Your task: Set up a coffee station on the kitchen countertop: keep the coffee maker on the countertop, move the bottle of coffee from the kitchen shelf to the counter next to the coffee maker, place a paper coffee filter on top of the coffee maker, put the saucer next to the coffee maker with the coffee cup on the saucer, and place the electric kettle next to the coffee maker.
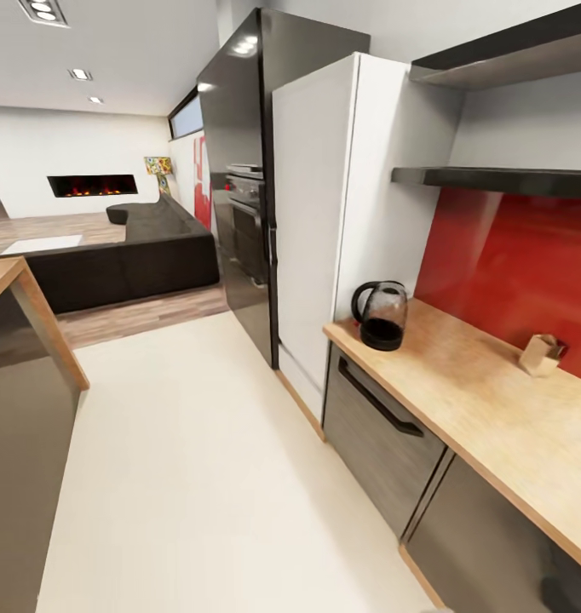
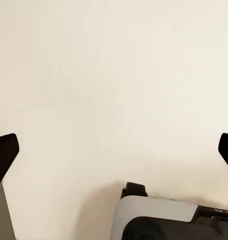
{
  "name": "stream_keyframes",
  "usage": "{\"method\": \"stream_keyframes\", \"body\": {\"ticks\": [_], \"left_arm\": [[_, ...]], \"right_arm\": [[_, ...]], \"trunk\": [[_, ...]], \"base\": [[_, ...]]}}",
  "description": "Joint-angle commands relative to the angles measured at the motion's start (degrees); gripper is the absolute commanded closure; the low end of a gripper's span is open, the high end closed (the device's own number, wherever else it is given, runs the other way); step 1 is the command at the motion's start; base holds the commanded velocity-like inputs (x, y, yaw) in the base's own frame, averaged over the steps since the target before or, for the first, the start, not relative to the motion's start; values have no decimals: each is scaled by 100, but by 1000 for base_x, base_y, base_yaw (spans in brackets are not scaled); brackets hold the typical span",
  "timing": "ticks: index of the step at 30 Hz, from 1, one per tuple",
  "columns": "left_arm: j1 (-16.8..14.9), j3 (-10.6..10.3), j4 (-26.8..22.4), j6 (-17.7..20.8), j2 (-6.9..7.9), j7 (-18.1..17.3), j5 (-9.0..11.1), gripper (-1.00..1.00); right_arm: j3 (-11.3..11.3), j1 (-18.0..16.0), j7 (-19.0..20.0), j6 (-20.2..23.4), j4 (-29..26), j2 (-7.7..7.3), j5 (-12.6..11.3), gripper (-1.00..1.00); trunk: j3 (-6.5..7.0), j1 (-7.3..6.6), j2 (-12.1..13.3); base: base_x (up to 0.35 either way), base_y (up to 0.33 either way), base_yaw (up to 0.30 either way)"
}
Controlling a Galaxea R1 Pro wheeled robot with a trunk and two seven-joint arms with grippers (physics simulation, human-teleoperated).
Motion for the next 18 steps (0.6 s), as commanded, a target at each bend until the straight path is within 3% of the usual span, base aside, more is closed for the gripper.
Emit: {"method": "stream_keyframes", "body": {"ticks": [1,9,18], "left_arm": [[-5,-39,5,-20,3,-17,60,-100],[-5,-36,6,-15,9,-17,66,-100],[-5,-30,1,-11,15,-17,69,-100]], "right_arm": [[45,-5,18,-19,2,-3,-60,-100],[47,-5,17,-20,-2,3,-61,-100],[47,-5,17,-20,-2,3,-68,-100]], "trunk": [[-11,7,-11],[-11,7,-11],[-11,7,-11]], "base": [[337,0,0],[337,43,0],[291,214,-53]]}}
